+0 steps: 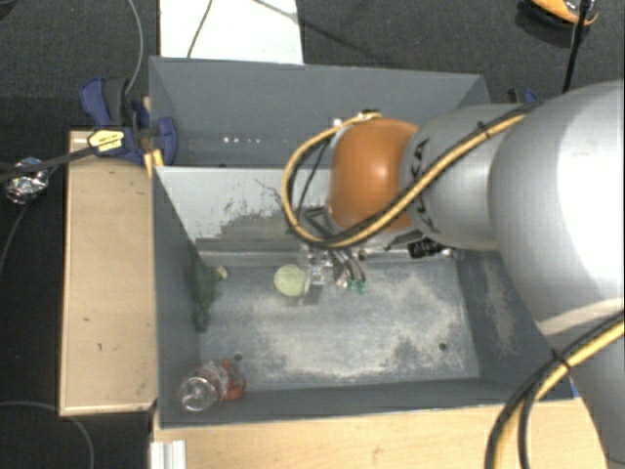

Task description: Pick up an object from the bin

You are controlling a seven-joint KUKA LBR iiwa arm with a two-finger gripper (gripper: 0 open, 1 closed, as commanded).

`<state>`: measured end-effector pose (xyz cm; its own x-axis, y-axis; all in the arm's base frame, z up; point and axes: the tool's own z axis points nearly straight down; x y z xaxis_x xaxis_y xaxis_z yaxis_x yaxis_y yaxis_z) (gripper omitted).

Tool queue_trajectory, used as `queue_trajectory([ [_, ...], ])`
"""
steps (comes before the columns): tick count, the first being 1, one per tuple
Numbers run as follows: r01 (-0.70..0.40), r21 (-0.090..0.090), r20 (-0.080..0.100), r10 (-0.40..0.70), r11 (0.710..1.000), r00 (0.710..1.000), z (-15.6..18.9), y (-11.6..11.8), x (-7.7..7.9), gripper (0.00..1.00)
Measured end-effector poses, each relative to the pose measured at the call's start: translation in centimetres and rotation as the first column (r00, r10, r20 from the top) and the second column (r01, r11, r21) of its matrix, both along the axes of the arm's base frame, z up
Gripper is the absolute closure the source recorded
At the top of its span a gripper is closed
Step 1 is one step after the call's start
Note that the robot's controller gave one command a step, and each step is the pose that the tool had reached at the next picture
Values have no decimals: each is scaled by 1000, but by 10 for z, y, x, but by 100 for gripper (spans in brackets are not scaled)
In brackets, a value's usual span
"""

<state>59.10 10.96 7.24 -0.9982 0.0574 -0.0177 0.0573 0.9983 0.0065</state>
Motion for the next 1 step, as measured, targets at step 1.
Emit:
queue_trajectory([
  [1, 0, -1, -3, 0, 1000, 1000, 5, 0, -1, 100],
])
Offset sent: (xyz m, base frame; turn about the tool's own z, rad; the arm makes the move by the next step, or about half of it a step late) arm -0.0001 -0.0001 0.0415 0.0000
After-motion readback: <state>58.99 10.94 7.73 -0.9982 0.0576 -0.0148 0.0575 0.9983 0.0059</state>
